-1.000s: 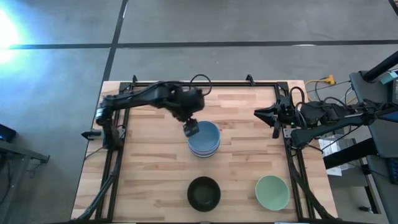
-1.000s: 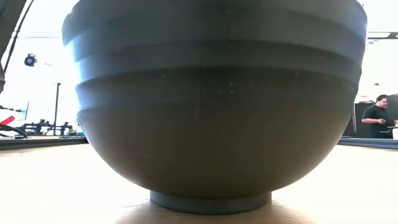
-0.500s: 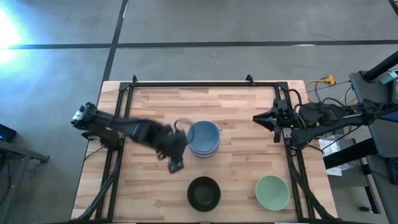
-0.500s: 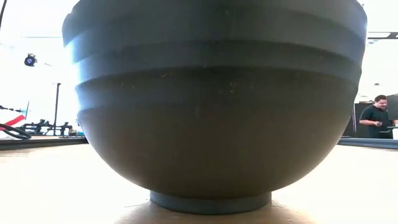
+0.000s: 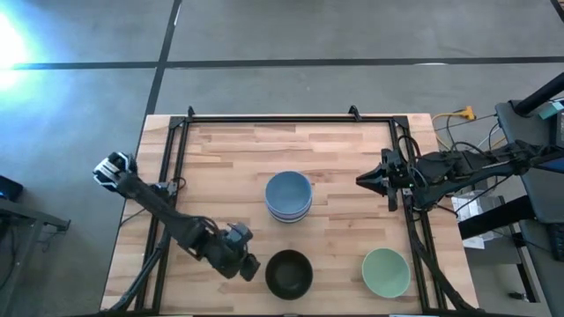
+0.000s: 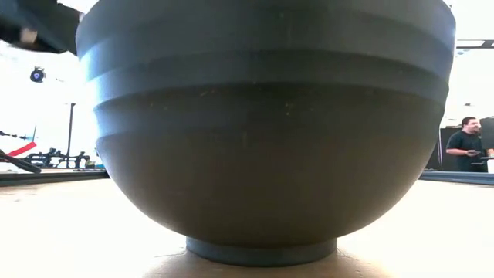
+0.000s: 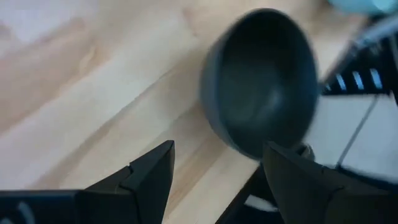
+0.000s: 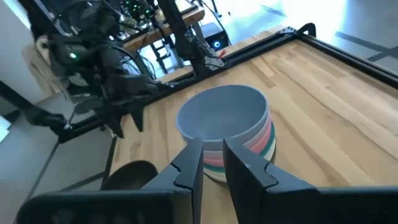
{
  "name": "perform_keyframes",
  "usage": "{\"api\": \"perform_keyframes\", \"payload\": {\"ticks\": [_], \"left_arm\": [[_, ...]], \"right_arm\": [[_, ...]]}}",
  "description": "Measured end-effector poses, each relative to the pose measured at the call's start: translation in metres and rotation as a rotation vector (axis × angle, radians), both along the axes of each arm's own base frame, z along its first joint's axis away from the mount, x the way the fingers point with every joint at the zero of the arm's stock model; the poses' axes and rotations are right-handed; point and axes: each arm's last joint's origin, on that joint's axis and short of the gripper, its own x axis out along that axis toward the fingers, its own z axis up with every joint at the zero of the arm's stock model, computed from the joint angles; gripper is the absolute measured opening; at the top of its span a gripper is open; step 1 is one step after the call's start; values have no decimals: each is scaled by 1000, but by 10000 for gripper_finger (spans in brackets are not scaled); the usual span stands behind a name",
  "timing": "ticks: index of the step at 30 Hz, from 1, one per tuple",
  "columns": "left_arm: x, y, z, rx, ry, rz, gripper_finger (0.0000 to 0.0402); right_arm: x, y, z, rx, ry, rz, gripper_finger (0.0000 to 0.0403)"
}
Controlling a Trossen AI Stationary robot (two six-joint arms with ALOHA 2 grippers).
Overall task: Nest bowls inside each other
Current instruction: Stack the black bowl on top of the light blue bowl
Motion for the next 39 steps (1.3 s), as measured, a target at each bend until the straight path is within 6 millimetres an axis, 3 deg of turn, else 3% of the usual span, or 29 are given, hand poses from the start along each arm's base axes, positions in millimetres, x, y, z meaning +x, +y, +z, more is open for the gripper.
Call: {"api": "perform_keyframes", "payload": {"ticks": [5,10,21,26,35,39], "left_arm": [[11,0,-15,-91,52,151,228],[20,7,-17,-130,57,201,228],[26,26,-35,-201,111,200,228],[34,26,-49,-298,3,157,228],[52,15,-83,-311,109,85,227],[57,12,-90,-311,105,77,201]], "right_arm": [[-1,3,0,11,0,16,58],[-1,4,0,18,-1,26,58],[-1,4,0,13,-1,26,58],[-1,4,0,12,-2,26,58],[-2,4,0,17,-3,25,58],[-2,4,0,18,-2,24,58]]}}
